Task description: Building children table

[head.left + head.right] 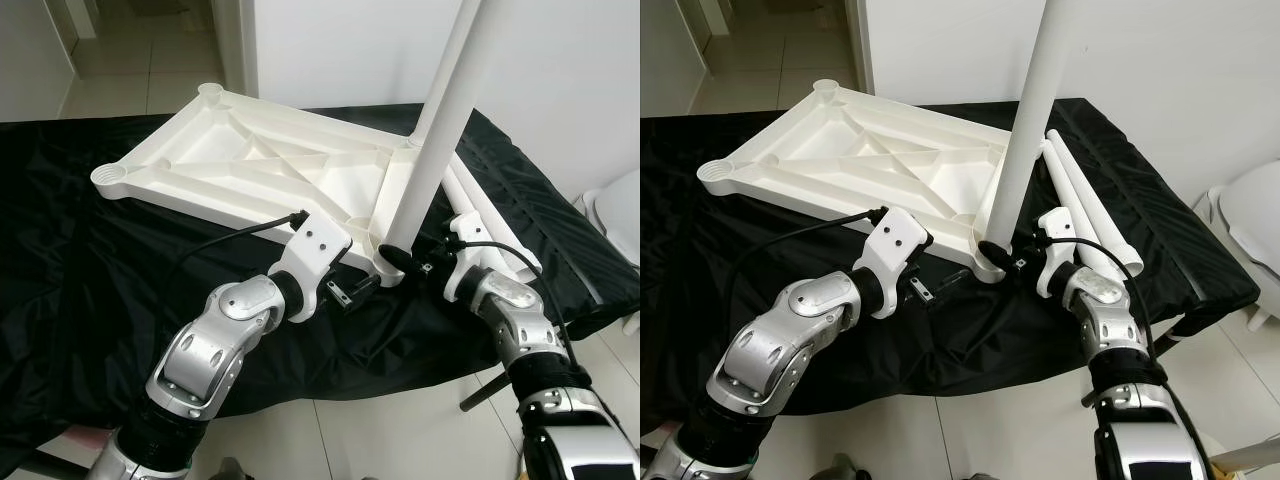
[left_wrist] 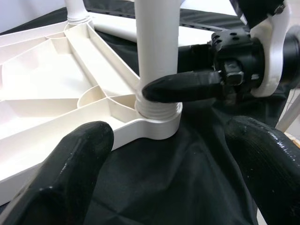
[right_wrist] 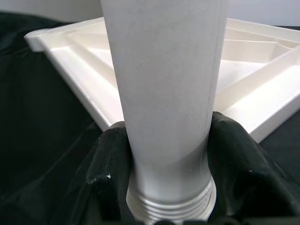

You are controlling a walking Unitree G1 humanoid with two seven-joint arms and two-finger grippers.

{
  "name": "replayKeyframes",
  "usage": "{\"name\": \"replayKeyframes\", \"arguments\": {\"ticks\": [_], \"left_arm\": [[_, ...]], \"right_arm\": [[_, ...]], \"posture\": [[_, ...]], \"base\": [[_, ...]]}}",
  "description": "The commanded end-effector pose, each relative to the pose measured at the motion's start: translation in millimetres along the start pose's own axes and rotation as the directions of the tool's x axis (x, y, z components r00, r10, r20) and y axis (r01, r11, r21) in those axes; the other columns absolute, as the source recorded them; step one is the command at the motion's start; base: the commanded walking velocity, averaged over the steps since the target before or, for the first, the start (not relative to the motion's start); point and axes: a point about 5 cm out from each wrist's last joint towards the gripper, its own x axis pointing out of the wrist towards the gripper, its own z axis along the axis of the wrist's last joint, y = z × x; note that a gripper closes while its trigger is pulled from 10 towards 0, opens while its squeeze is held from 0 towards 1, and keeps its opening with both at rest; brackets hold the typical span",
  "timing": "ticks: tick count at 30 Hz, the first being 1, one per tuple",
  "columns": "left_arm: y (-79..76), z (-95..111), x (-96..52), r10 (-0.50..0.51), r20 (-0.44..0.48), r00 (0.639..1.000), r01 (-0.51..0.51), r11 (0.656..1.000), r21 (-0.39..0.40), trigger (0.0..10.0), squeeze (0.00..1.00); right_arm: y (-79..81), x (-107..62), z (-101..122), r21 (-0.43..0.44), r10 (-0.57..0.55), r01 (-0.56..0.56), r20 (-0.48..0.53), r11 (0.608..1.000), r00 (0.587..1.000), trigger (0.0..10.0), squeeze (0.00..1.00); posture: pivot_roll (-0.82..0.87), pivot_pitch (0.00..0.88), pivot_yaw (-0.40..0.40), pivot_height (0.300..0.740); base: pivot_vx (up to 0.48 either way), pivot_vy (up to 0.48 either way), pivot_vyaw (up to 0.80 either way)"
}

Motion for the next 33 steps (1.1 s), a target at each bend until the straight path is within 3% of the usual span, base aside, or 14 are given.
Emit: {"name": "replayKeyframes", "arguments": {"ticks": [1,7,10,14,15,16,18,19,20,21,23,26,28,33], "left_arm": [[-0.9,-0.7,1.3,-0.011,-0.004,1.0,0.011,1.0,-0.013,10.0,0.0],[-1.4,-1.7,0.7,-0.013,-0.008,1.0,0.012,1.0,-0.014,10.0,0.0],[-1.3,-1.6,0.8,-0.014,-0.008,1.0,0.014,1.0,-0.016,10.0,0.0],[-0.9,-1.6,1.0,-0.013,-0.009,1.0,0.013,1.0,-0.015,10.0,0.0],[-0.7,-1.6,1.5,-0.012,-0.008,1.0,0.012,1.0,-0.015,10.0,0.0],[-0.7,-1.6,1.5,-0.012,-0.008,1.0,0.012,1.0,-0.015,10.0,0.0],[-0.5,-1.3,1.7,-0.012,-0.007,1.0,0.012,1.0,-0.016,10.0,0.0],[-0.5,-1.3,1.7,-0.012,-0.007,1.0,0.012,1.0,-0.016,10.0,0.0],[-0.3,-0.9,2.3,-0.011,-0.005,1.0,0.011,1.0,-0.015,10.0,0.0],[-0.3,-0.9,2.3,-0.011,-0.005,1.0,0.011,1.0,-0.015,10.0,0.0],[-0.4,-0.5,2.9,-0.01,-0.004,1.0,0.01,1.0,-0.013,10.0,0.0],[-0.3,-0.3,3.0,-0.011,-0.003,1.0,0.011,1.0,-0.014,10.0,0.0],[-0.5,0.0,3.1,-0.011,-0.002,1.0,0.011,1.0,-0.016,10.0,0.0],[-0.4,-1.1,2.0,-0.009,-0.005,1.0,0.008,1.0,-0.015,10.0,0.0]], "right_arm": [[-3.0,-0.8,3.2,-0.001,-0.04,0.04,0.004,0.999,0.999,10.0,0.0],[13.9,5.7,9.2,0.023,-0.166,0.165,0.04,0.986,0.985,10.0,0.0],[21.2,13.5,15.5,0.082,-0.296,0.291,0.065,0.953,0.953,10.0,0.0],[25.9,17.4,19.3,0.111,-0.351,0.343,0.07,0.933,0.934,10.0,0.0],[29.8,22.8,25.0,0.114,-0.439,0.429,0.082,0.896,0.895,10.0,0.0],[29.8,22.8,25.0,0.114,-0.439,0.429,0.082,0.896,0.895,10.0,0.0],[34.4,27.6,29.3,0.088,-0.543,0.537,0.074,0.839,0.836,10.0,0.0],[34.4,27.6,29.3,0.088,-0.543,0.537,0.074,0.839,0.836,10.0,0.0],[40.6,31.2,31.2,0.062,-0.591,0.588,0.079,0.806,0.803,10.0,0.0],[40.6,31.2,31.2,0.062,-0.591,0.588,0.079,0.806,0.803,10.0,0.0],[45.4,32.6,28.9,0.059,-0.641,0.639,0.061,0.767,0.765,10.0,0.0],[48.5,34.0,28.0,0.057,-0.65,0.647,0.051,0.76,0.759,10.0,0.0],[62.3,38.8,25.0,0.061,-0.624,0.622,0.028,0.781,0.781,10.0,0.0],[67.3,36.7,20.0,0.057,-0.603,0.602,-0.002,0.797,0.798,10.0,0.0]], "posture": [[-0.03,0.045,-0.032,0.74],[-0.04,0.047,-0.027,0.74],[-0.03,0.047,-0.027,0.74],[-0.03,0.046,-0.027,0.74],[-0.03,0.044,-0.028,0.74],[-0.03,0.044,-0.028,0.74],[-0.03,0.044,-0.029,0.74],[-0.03,0.044,-0.029,0.74],[-0.03,0.043,-0.029,0.74],[-0.03,0.043,-0.029,0.74],[-0.03,0.042,-0.03,0.74],[-0.03,0.041,-0.03,0.74],[-0.03,0.041,-0.032,0.74],[-0.03,0.035,-0.038,0.74]], "base": [[0.0,0.0,0.0],[0.0,0.0,0.0],[0.0,0.0,0.0],[0.0,0.0,0.0],[0.0,0.0,0.0],[0.0,0.0,0.0],[0.0,0.0,0.0],[0.0,0.0,0.0],[0.0,0.0,0.0],[0.0,0.0,0.0],[0.0,0.0,0.0],[0.0,0.0,0.0],[0.0,0.0,0.0],[0.0,0.0,0.0]]}}
